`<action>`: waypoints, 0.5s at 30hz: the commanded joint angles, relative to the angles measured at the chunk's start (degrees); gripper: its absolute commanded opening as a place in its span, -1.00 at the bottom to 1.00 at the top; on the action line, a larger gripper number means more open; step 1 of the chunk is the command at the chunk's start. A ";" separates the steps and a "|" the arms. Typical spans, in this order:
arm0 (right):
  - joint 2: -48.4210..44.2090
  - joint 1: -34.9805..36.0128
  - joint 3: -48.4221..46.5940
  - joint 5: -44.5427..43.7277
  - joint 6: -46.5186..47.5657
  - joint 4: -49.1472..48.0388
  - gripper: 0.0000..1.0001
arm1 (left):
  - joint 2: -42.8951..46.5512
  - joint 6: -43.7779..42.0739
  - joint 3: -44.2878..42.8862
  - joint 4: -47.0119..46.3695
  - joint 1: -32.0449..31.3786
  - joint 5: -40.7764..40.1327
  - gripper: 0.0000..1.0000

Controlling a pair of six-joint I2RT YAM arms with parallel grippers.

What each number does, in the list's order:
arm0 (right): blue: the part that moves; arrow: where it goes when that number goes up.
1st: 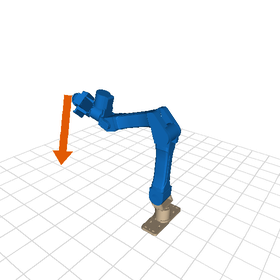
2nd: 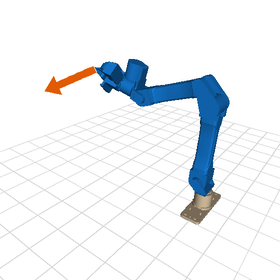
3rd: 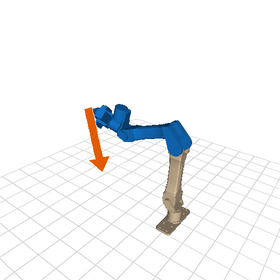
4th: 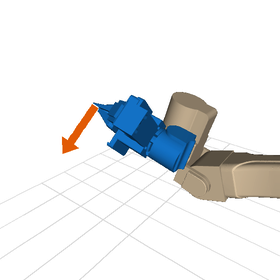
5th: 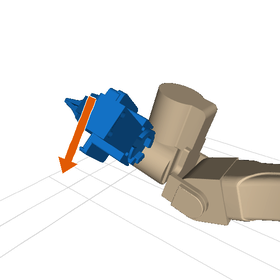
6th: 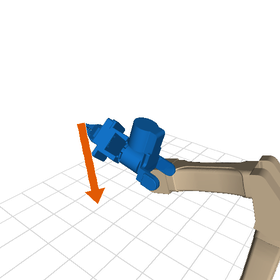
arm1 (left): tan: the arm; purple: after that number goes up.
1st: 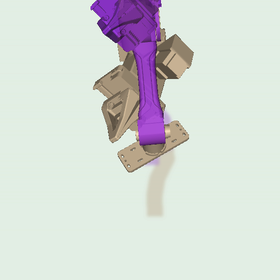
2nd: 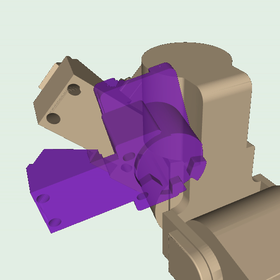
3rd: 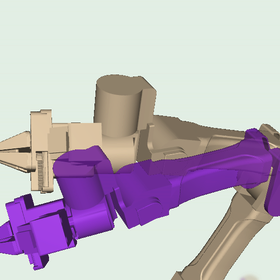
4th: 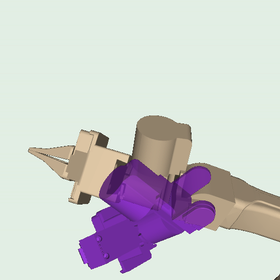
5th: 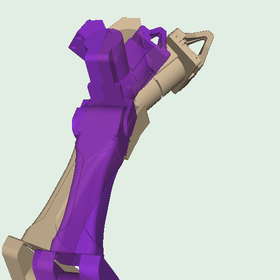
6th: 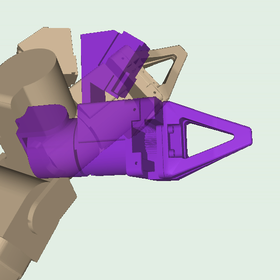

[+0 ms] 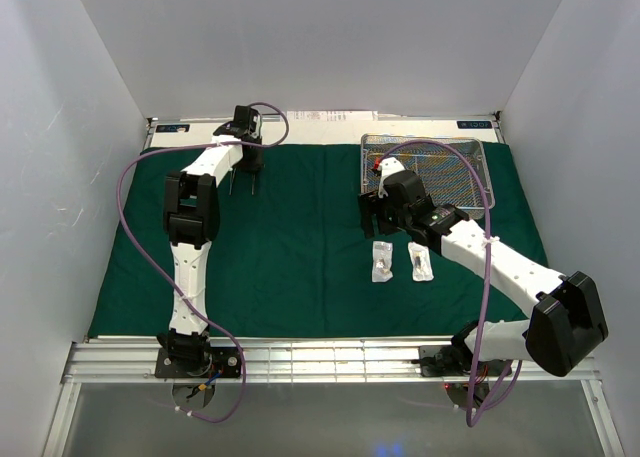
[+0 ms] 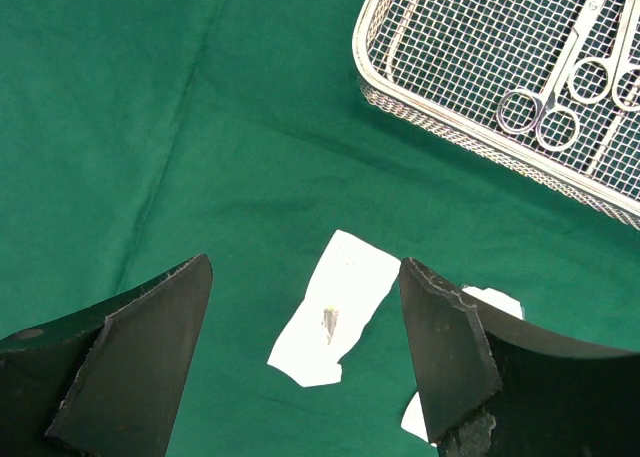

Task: Open and lay out the surgical kit
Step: Place the medical item in the surgical kit.

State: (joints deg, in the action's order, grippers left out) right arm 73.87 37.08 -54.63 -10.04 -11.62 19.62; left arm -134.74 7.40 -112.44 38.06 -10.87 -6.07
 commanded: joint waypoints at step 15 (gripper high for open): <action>-0.65 -0.61 -1.97 0.64 -0.69 -0.72 0.62 | 0.70 -0.28 -3.57 0.17 -0.02 -0.53 -0.24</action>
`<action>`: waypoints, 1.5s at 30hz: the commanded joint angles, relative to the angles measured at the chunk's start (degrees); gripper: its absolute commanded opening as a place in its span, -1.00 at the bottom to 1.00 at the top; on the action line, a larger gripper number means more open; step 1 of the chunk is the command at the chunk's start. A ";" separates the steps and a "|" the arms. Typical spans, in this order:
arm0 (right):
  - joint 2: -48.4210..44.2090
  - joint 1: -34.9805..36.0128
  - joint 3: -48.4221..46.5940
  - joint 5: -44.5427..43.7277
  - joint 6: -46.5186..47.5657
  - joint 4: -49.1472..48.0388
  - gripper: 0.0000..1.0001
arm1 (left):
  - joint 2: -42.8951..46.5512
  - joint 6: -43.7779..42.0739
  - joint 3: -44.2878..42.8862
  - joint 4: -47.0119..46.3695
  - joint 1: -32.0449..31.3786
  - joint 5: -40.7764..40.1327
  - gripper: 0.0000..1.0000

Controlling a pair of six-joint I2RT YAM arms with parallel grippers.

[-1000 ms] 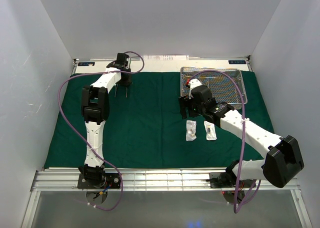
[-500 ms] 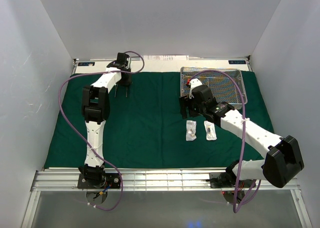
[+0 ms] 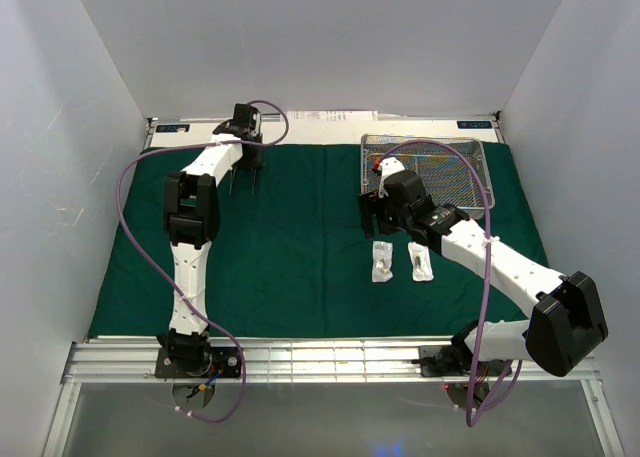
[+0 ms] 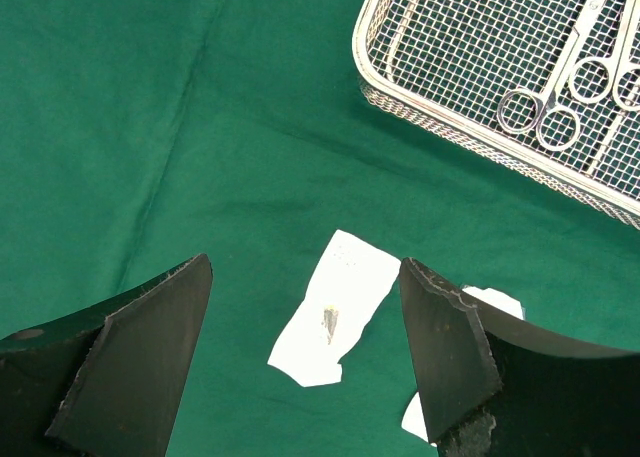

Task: Open and lay out the surgical kit
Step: Place the medical item in the surgical kit, then pick up the medical item from the container.

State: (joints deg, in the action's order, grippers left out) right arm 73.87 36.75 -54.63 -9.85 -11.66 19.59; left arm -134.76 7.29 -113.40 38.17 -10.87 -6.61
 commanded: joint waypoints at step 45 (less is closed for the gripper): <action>40.04 -30.07 -30.01 0.18 10.34 -0.35 -0.21 | 49.15 15.21 35.62 4.19 -0.29 0.99 0.96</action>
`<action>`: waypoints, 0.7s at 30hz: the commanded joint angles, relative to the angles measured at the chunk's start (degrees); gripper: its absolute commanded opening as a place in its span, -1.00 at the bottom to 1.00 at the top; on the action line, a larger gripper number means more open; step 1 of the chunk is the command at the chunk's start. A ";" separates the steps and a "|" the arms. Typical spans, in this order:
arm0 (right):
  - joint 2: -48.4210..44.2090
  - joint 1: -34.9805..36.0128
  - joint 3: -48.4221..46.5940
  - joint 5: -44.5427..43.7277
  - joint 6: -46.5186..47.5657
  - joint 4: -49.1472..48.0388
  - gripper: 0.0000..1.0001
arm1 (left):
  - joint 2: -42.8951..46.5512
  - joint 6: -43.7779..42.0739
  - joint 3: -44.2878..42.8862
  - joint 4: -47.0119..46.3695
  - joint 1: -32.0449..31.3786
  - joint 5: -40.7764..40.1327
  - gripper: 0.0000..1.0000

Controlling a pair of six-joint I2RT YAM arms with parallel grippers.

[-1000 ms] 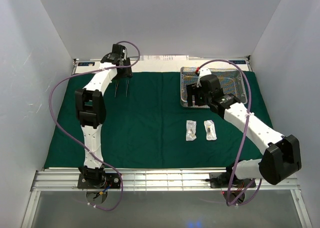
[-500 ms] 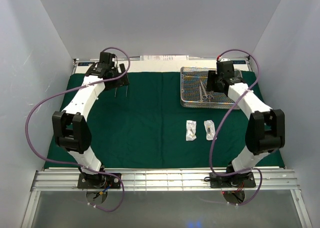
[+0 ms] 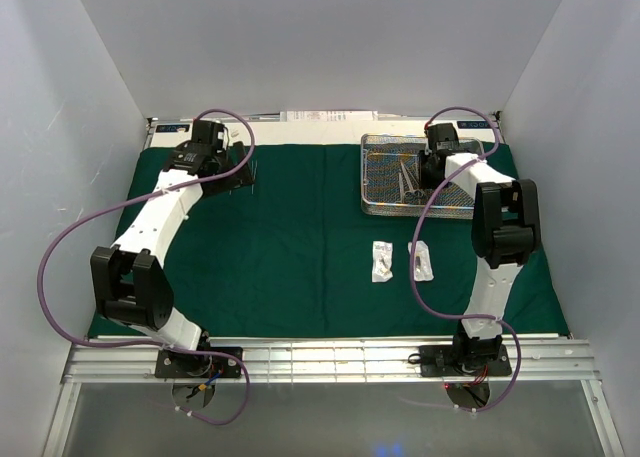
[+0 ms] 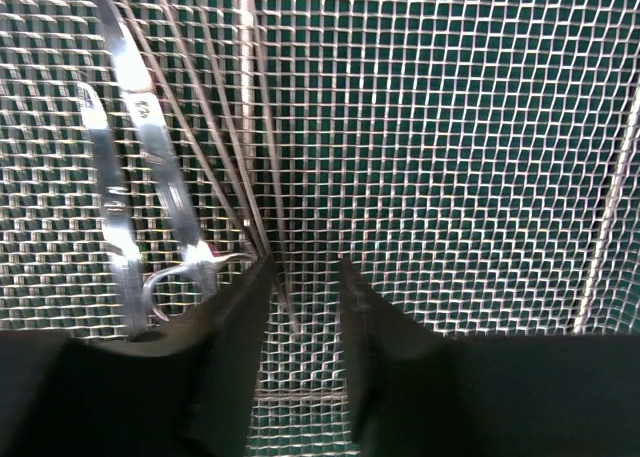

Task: Open and lay out the surgical kit
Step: Pick up the medical item from the container.

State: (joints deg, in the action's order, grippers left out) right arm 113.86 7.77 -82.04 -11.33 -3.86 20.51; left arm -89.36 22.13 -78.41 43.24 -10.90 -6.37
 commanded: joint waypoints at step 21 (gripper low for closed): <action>-0.31 -3.99 -1.54 10.80 8.17 0.93 -0.53 | 3.05 1.78 2.12 -2.02 -0.27 3.56 0.94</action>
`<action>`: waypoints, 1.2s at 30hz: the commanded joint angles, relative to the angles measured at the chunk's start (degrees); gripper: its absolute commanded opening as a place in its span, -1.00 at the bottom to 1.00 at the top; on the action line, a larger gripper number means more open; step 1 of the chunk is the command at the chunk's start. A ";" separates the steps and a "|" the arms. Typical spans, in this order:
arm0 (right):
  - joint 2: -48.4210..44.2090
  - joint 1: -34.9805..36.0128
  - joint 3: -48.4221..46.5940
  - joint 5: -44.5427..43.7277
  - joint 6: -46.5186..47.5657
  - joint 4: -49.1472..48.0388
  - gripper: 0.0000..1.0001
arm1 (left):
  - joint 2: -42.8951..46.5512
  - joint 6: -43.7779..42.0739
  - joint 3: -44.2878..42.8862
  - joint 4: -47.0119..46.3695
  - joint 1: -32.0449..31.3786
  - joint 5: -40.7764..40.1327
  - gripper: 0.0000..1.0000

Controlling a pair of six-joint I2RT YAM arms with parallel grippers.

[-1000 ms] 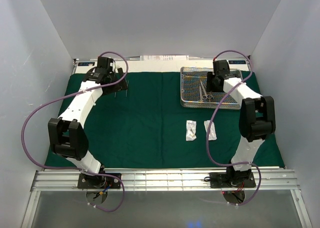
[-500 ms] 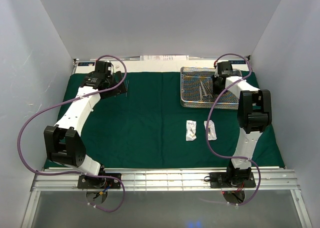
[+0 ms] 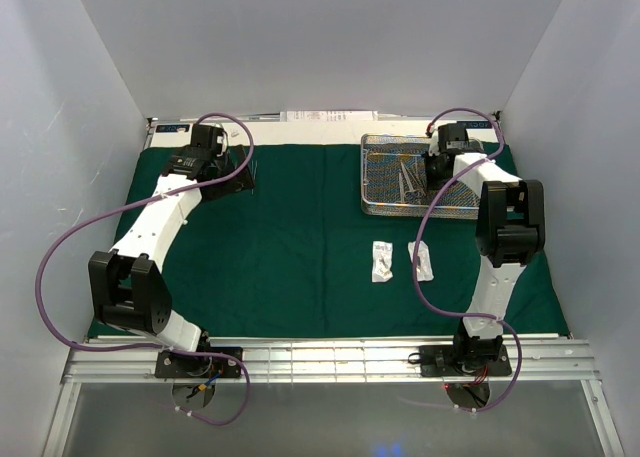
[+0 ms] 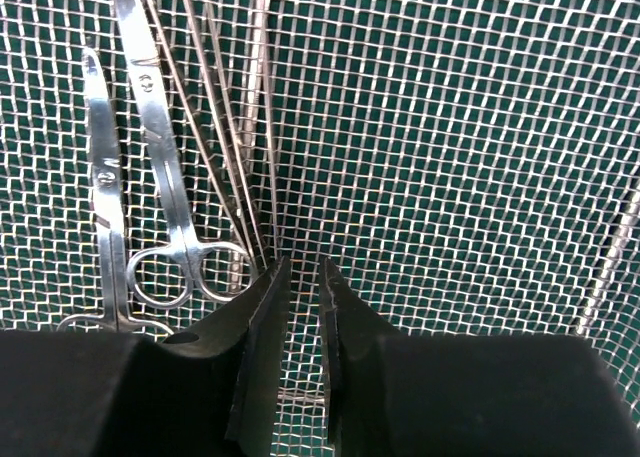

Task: Open and lay out the surgical kit
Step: Pick up the medical item from the container.

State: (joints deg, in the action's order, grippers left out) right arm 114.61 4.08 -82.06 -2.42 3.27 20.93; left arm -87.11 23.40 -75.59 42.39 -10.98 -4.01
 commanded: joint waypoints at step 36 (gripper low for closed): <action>0.00 0.14 -6.44 5.14 2.09 13.35 -0.49 | -0.34 -0.90 -0.08 -2.23 -0.09 3.04 0.94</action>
State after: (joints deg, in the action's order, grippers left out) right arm 113.23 4.10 -86.48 1.69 4.64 32.47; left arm -87.68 23.05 -75.57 41.50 -10.98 -1.50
